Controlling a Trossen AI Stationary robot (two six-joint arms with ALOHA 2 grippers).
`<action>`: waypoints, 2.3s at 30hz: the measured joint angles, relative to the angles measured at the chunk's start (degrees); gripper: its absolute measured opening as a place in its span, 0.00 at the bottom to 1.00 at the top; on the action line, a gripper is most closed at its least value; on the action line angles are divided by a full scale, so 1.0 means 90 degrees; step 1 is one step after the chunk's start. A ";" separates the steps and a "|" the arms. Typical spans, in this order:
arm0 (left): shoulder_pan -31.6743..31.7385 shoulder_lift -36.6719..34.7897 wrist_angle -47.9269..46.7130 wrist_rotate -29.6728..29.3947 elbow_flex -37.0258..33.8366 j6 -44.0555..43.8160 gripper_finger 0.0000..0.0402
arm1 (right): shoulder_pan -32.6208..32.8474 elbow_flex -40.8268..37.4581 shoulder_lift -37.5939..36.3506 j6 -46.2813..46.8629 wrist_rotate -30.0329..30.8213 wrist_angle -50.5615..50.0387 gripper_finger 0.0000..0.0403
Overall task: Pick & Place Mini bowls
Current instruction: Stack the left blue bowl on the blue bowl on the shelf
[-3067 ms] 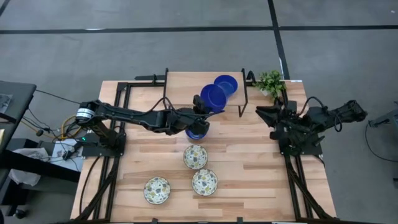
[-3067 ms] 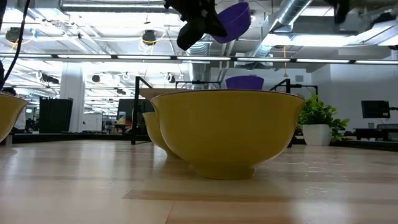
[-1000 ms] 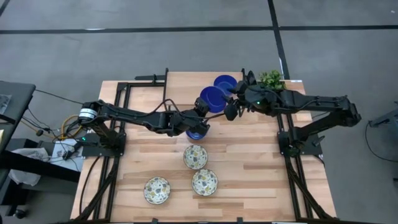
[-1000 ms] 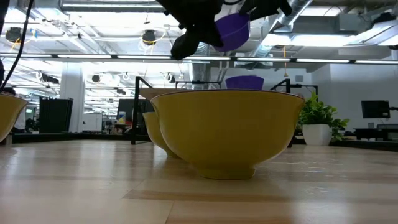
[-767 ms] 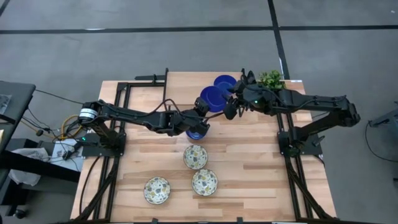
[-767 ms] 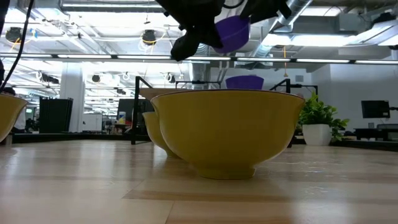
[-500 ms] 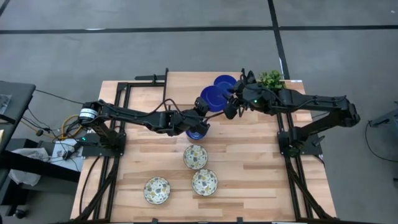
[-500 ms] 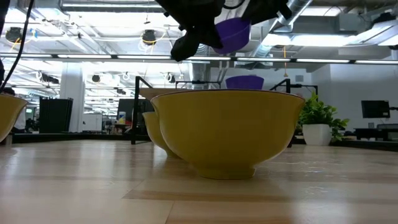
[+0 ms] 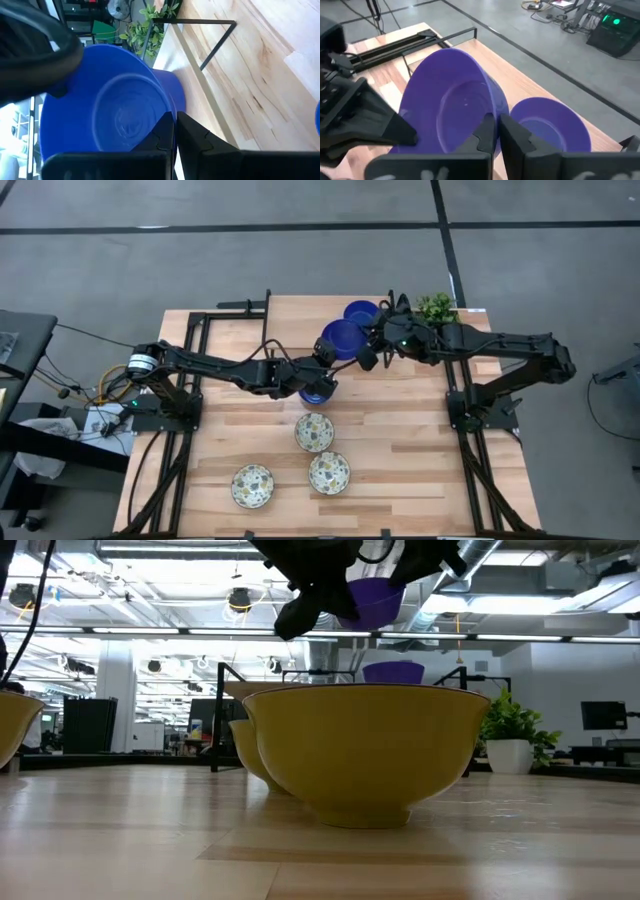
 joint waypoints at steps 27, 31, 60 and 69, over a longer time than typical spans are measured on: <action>-0.0010 -0.0012 0.0116 0.0000 0.0012 -0.0032 0.25 | 0.0000 -0.0011 0.0076 -0.0019 0.0085 -0.0161 0.00; -0.0005 -0.0012 0.0130 -0.0014 0.0012 -0.0176 0.32 | 0.0002 -0.0011 0.0076 0.0067 0.0083 -0.0285 0.00; -0.0438 -0.0464 0.0329 -0.1936 0.0022 -0.0441 0.71 | -0.0625 -0.0018 0.0051 0.0360 -0.0343 -0.0713 0.00; -0.0737 -0.1288 0.0290 -0.3035 0.0017 -0.2303 0.71 | -0.1508 0.0622 -0.0001 0.0281 -0.1169 -0.1403 0.00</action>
